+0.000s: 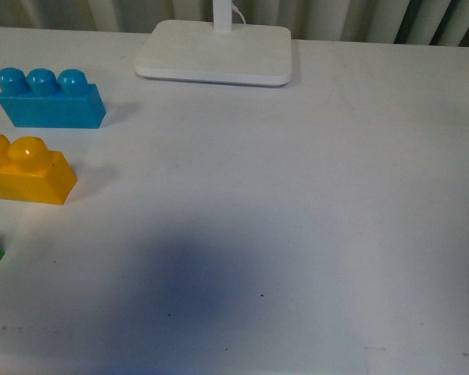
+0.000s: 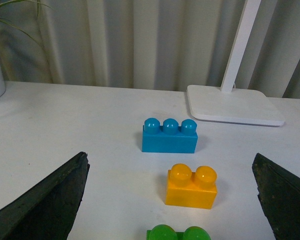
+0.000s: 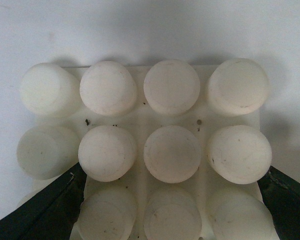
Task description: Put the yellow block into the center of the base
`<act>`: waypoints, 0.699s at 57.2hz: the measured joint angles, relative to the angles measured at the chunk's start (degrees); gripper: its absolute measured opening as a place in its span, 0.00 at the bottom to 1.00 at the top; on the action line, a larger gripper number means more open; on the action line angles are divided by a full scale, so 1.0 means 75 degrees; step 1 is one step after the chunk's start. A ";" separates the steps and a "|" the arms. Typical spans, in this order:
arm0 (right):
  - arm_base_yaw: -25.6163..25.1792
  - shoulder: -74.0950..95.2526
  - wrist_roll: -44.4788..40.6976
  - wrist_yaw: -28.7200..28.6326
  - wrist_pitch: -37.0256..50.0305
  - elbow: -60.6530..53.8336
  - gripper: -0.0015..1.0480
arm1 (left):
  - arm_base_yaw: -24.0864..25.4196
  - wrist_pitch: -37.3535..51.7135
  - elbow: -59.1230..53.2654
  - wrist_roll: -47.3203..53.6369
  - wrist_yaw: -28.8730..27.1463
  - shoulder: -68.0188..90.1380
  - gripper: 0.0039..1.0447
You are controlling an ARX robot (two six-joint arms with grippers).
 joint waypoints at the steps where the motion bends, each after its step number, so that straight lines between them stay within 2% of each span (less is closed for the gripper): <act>1: 0.0131 -0.0041 0.0181 0.0076 0.0041 -0.0050 0.92 | 0.0000 0.0000 0.0000 0.0000 0.0003 0.0000 0.94; 13: 0.1714 -0.0382 0.2299 0.0933 0.0198 -0.0358 0.92 | 0.0000 0.0000 0.0000 0.0000 0.0000 0.0000 0.94; 29: 0.3494 -0.0303 0.3719 0.1448 0.0335 -0.0274 0.92 | 0.0000 0.0000 0.0000 0.0000 0.0000 0.0000 0.94; 40: 0.4470 0.0047 0.4444 0.2256 0.0393 0.0038 0.92 | 0.0000 0.0000 0.0000 0.0000 0.0000 0.0000 0.94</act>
